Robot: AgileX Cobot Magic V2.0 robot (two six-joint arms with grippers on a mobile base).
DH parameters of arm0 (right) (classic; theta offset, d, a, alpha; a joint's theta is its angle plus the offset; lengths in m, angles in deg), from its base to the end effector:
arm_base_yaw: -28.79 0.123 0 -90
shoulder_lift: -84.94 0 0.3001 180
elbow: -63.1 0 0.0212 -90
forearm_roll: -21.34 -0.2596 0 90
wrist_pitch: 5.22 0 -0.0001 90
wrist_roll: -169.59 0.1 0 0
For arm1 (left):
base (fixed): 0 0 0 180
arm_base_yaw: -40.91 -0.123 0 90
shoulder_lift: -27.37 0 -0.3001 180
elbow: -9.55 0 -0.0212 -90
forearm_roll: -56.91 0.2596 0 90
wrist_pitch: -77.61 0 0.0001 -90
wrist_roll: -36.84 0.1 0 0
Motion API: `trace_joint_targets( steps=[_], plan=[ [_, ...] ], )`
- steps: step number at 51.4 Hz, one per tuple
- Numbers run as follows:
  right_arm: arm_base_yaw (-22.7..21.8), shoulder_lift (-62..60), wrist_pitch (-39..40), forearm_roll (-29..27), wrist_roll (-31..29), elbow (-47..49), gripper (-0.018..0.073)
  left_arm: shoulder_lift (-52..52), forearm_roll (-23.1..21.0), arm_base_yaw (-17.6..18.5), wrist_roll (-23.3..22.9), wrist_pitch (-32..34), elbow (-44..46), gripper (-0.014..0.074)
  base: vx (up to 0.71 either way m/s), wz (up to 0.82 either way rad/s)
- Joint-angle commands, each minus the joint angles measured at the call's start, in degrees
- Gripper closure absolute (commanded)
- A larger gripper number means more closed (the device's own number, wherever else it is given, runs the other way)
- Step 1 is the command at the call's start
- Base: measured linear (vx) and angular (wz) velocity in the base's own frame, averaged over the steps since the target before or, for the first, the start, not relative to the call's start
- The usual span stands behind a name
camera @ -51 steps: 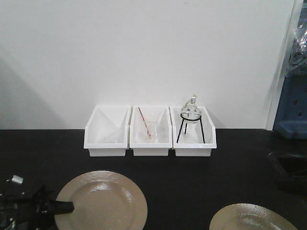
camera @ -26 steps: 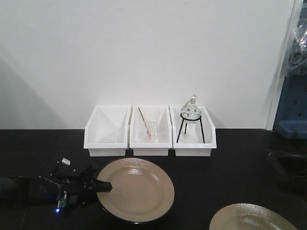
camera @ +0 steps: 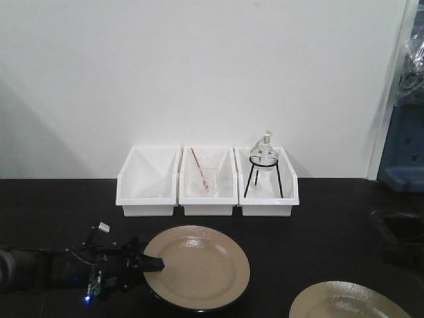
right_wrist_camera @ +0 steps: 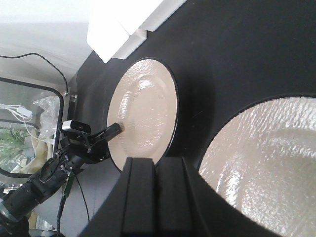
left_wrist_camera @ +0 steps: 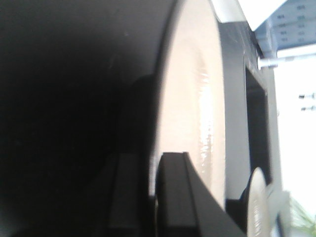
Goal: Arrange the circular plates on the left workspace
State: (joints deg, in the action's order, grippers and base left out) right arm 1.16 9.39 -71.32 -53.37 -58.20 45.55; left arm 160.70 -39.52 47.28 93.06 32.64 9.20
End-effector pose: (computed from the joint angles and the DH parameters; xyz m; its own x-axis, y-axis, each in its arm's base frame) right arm 0.3313 -0.0738 0.2521 -0.7995 0.4944 -0.3413 -0.0253 0.5399 0.8413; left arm 0.4542 -0.1214 0.1343 -0.8728 -0.3895 -0.2941 0.0557 0.5191 -0.8529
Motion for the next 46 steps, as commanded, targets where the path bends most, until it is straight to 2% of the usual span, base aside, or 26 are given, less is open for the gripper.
trace_joint_targets(
  steps=[1,8,12,22,32,36,41,44,46],
  plan=[
    [-0.32,-2.63,-2.02,-3.74,-0.80,1.65,0.0564,-3.48,-5.37,0.29,1.99,-3.70,1.75,0.0204,0.00,0.00],
    [-0.32,-2.63,-2.02,-3.74,-0.80,1.65,0.0564,-3.74,-2.44,-0.31,2.23,-2.69,1.75,0.0061,0.00,0.00],
    [-0.32,-2.63,-2.02,-3.74,-0.87,1.65,0.0564,-3.85,-0.39,-0.87,2.29,-3.05,1.75,0.0024,0.00,0.00],
    [-0.32,-2.63,-2.07,-3.69,-0.94,1.65,0.0564,-5.39,5.64,-3.66,2.61,-4.53,1.75,0.0021,0.00,0.00],
    [-0.32,-2.63,-1.75,-3.48,-1.20,1.65,0.0564,-7.61,11.19,-8.37,1.39,-9.81,1.75,0.0048,0.00,0.00],
    [-0.32,-2.63,-1.60,-1.90,-2.42,1.65,0.0564,-8.93,15.09,-10.38,-3.14,-11.34,1.75,0.0141,0.00,0.00],
    [-0.32,-2.63,-0.39,2.17,-3.97,1.65,0.0564,-11.32,21.02,-13.48,-8.04,-12.54,1.75,0.0383,0.00,0.00],
    [-0.39,-2.63,1.30,6.14,-3.97,1.65,0.0564,-13.23,23.93,-15.03,-9.16,-14.75,1.75,0.0592,0.00,0.00],
    [-0.39,-2.63,3.20,8.88,-3.97,1.65,0.0564,-14.40,25.09,-15.75,-8.98,-15.78,1.75,0.0606,0.00,0.00]
  ],
)
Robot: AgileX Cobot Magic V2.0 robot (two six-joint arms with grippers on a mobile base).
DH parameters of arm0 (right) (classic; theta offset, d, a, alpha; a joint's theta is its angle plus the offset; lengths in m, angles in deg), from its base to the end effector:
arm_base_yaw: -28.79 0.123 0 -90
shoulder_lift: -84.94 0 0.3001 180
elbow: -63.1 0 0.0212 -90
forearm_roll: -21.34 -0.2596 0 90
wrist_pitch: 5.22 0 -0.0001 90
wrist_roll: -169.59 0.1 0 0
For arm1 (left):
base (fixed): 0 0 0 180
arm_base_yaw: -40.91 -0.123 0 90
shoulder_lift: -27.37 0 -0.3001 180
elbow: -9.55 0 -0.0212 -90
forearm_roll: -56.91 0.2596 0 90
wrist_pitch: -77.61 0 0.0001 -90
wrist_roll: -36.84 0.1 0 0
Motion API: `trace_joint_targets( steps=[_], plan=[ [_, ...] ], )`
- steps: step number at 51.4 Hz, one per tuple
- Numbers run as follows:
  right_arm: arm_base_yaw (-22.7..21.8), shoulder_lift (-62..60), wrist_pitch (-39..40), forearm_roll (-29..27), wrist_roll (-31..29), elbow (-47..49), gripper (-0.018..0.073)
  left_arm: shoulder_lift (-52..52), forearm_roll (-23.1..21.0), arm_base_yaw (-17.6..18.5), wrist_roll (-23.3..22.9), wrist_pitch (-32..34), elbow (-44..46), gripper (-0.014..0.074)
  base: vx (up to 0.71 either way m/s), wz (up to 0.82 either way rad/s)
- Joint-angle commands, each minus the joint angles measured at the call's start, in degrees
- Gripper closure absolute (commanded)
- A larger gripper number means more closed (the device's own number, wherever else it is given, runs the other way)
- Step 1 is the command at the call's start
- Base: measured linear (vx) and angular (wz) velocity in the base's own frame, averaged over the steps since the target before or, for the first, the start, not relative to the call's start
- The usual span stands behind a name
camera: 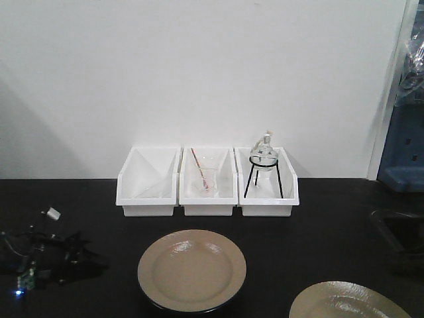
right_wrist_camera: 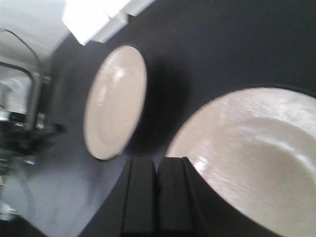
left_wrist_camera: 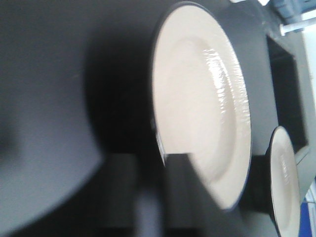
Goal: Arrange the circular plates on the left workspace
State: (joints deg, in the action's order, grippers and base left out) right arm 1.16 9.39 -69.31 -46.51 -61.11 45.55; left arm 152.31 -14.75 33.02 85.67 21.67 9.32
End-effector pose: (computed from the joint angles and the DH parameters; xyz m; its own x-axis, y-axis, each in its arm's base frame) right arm 0.3268 -0.0770 0.2421 -0.8300 0.3945 -0.3944 -0.0514 0.6500 0.7582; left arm 0.4337 -0.0193 0.1833 -0.8999 -0.2389 -0.3648 0.1408 0.6326 -0.7616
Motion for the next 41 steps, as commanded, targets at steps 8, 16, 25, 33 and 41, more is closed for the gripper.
trace_joint_targets(
  steps=[8,16,25,33,41],
  plan=[
    [-0.39,-2.63,8.33,15.79,4.62,1.65,0.0550,-11.30,4.75,-2.63,-1.47,-8.06,1.63,0.0603,0.00,0.00],
    [-0.39,-2.63,11.31,25.43,10.79,1.65,0.0444,-14.63,6.98,-2.57,-1.53,-10.93,1.57,0.0603,0.00,0.00],
    [-0.39,-1.79,10.47,31.12,20.90,2.32,0.0081,-15.87,7.12,-2.57,-0.93,-15.39,1.53,0.0603,0.00,0.00],
    [-0.39,2.41,6.32,34.82,24.95,5.24,-0.0048,-15.87,8.76,-2.57,-0.01,-16.07,1.51,0.0603,0.00,0.00],
    [-0.39,8.19,1.41,33.32,23.38,8.56,-0.0036,-15.87,9.58,-2.57,-0.07,-16.01,1.51,0.0603,0.00,0.00]
  ],
)
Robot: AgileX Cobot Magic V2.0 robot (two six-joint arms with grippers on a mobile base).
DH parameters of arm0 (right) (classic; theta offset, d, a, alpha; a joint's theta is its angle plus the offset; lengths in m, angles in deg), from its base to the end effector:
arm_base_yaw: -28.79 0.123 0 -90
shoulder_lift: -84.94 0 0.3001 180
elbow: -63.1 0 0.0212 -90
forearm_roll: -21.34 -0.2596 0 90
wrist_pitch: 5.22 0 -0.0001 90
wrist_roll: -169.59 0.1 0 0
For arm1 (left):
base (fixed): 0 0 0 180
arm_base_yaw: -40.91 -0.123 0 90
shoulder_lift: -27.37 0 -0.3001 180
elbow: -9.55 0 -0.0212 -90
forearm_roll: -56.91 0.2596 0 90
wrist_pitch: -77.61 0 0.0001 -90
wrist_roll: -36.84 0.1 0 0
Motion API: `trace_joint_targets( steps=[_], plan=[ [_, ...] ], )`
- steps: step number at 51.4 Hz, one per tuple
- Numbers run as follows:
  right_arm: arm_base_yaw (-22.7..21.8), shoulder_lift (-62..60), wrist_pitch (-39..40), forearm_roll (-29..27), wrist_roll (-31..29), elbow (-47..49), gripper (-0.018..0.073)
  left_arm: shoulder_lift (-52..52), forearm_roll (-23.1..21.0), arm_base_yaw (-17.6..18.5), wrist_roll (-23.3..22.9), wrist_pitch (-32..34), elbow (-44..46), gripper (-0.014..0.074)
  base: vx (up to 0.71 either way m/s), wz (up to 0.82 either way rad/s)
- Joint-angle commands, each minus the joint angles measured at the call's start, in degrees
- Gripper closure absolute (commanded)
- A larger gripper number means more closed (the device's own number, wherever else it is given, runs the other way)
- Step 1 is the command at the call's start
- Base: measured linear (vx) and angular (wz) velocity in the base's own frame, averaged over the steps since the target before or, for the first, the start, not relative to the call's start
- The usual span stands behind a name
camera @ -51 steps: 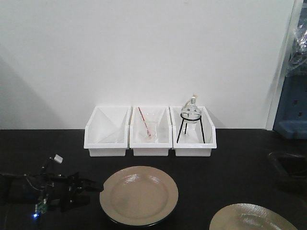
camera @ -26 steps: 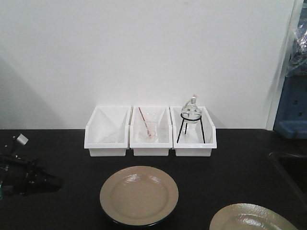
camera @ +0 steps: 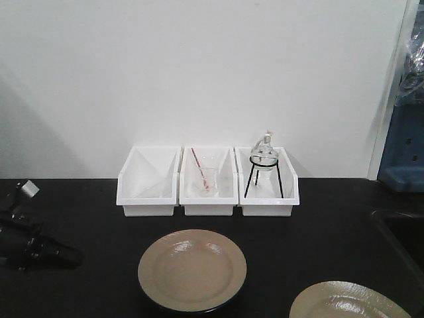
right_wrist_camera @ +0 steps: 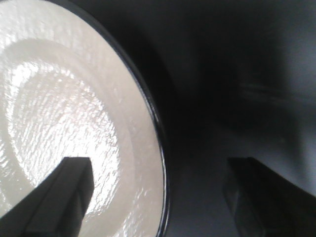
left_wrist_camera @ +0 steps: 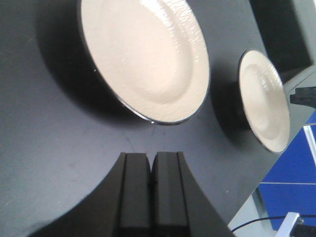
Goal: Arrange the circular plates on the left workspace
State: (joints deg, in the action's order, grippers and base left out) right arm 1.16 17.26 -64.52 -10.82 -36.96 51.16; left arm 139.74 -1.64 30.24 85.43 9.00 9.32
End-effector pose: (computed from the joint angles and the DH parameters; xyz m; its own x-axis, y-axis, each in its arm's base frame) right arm 0.3239 -0.1178 0.1831 -0.9375 0.3380 -0.0832 0.2672 0.8520 0.4502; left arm 0.3851 -0.0083 0.2615 -0.8823 0.0226 -0.4702 0.3673 0.6578 -0.6576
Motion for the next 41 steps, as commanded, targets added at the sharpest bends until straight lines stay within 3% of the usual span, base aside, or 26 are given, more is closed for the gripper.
trace_joint_targets(
  steps=[1,9,14,17,26,34,41],
  plan=[
    [-0.39,1.15,-4.04,-2.77,-0.99,3.26,-0.0034,-3.30,-3.53,0.21,0.17,-3.34,1.51,0.0603,0.00,0.00],
    [-0.26,6.31,-7.45,-11.17,-5.77,3.58,-0.0012,-3.30,-3.53,0.21,0.22,-3.15,1.51,0.0603,0.00,0.00],
    [-0.21,8.26,-9.96,-18.05,-9.37,3.58,0.0055,-3.30,-3.53,0.21,0.26,-3.10,1.51,0.0603,0.00,0.00],
    [-0.21,8.86,-10.27,-20.68,-10.22,3.58,0.0145,-3.30,-3.53,0.21,0.26,-3.04,1.51,0.0603,0.00,0.00],
    [-0.32,9.03,-8.81,-22.42,-10.50,3.58,0.0575,-3.30,-3.53,0.21,0.26,-3.04,1.51,0.0603,0.00,0.00],
    [-0.39,8.94,-10.60,-25.87,-12.16,3.58,0.0571,-3.30,-3.42,0.21,0.26,-3.04,1.51,0.0603,0.00,0.00],
    [-0.39,8.26,-14.21,-38.24,-14.69,3.58,0.0568,-3.30,-3.42,0.21,0.26,-3.04,1.51,0.0603,0.00,0.00]
  ],
)
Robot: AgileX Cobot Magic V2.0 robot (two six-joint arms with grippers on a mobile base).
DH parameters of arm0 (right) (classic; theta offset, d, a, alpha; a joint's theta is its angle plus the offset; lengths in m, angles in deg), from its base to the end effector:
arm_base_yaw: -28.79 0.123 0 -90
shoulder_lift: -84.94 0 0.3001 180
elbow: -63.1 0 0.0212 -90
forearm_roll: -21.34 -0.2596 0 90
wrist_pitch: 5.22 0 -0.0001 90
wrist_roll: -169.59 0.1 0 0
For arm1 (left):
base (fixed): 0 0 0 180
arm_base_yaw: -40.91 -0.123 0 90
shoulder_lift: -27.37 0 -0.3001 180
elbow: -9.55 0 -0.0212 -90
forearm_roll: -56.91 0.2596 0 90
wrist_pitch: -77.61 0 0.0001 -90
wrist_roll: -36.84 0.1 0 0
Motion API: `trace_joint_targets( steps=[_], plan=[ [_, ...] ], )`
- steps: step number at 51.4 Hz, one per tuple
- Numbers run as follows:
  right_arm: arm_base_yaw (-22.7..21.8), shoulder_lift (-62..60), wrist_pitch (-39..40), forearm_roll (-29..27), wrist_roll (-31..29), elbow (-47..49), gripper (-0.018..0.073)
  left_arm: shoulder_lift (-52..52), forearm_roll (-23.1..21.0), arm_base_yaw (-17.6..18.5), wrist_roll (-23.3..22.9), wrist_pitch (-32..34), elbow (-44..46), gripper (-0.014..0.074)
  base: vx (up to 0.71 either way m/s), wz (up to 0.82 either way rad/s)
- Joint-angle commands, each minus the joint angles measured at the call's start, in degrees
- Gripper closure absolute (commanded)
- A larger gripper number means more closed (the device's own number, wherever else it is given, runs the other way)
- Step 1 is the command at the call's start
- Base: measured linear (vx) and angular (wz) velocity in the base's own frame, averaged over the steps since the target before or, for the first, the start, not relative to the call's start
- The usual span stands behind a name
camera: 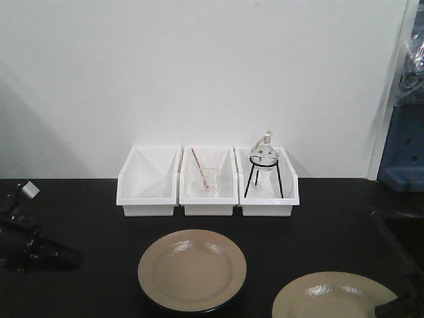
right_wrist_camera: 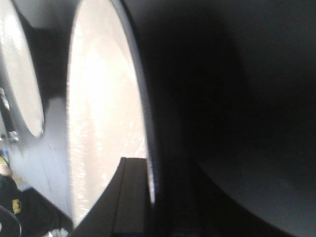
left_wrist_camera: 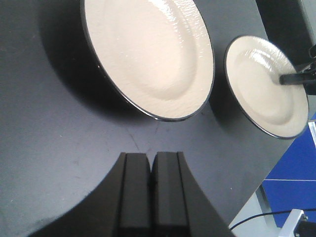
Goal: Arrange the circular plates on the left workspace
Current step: 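Lift the other beige plate's edge with the right gripper toward the first plate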
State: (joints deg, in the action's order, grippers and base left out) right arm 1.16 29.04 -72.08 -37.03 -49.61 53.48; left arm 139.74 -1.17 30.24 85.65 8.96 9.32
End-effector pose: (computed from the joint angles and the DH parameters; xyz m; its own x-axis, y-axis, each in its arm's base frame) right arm 0.3602 -0.1001 0.1454 -0.9171 0.3986 -0.0119 0.2387 0.5725 0.7844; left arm 0.3848 -0.0080 0.2609 -0.8816 0.0317 -0.4710 0.3720 0.6610 -0.6517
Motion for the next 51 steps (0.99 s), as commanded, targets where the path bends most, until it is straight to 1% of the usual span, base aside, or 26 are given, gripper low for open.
trace_joint_targets(
  steps=[1,8,10,13,16,21,30,35,38,42,51],
  plan=[
    [-0.39,-3.88,-6.65,-13.99,-2.05,1.26,0.0567,-3.30,-3.88,0.21,0.05,-2.99,1.51,0.0603,0.00,0.00],
    [1.31,-6.43,-6.45,-24.24,-3.98,1.26,0.0564,-3.30,-3.81,0.21,0.05,-3.08,1.51,0.0603,0.00,0.00],
    [2.55,-7.29,-6.19,-27.31,-4.24,1.26,0.0564,-3.30,-3.87,0.21,0.05,-2.99,1.51,0.0603,0.00,0.00],
    [4.69,-8.11,-5.25,-30.42,-4.39,1.60,0.0564,-3.30,-3.86,0.21,0.05,-2.77,1.51,0.0603,0.00,0.00],
    [7.52,-8.49,-3.95,-32.07,-4.39,2.55,0.0564,-3.30,-3.86,0.21,0.05,-2.56,1.51,0.0603,0.00,0.00],
    [13.73,-8.49,0.38,-32.63,-3.51,5.28,0.0564,-3.30,-3.91,0.21,0.05,-2.27,1.51,0.0603,0.00,0.00],
    [25.93,-8.49,15.80,-32.64,-1.15,9.76,0.0564,-3.30,-3.91,0.21,0.05,-2.47,1.51,0.0603,0.00,0.00],
    [31.01,-7.82,22.91,-32.62,-0.99,11.63,0.0564,-3.30,-3.91,0.21,0.05,-2.52,1.51,0.0603,0.00,0.00],
    [33.49,-6.85,25.14,-32.65,-0.43,12.88,0.0564,-3.30,-3.91,0.21,0.05,-2.65,1.51,0.0603,0.00,0.00],
    [35.85,-4.89,25.72,-32.75,0.58,14.43,0.0564,-3.30,-3.91,0.21,0.05,-2.78,1.51,0.0603,0.00,0.00],
    [39.23,0.30,25.86,-32.75,1.06,18.16,0.0564,-3.30,-3.91,0.21,0.05,-2.90,1.51,0.0603,0.00,0.00]
  ],
)
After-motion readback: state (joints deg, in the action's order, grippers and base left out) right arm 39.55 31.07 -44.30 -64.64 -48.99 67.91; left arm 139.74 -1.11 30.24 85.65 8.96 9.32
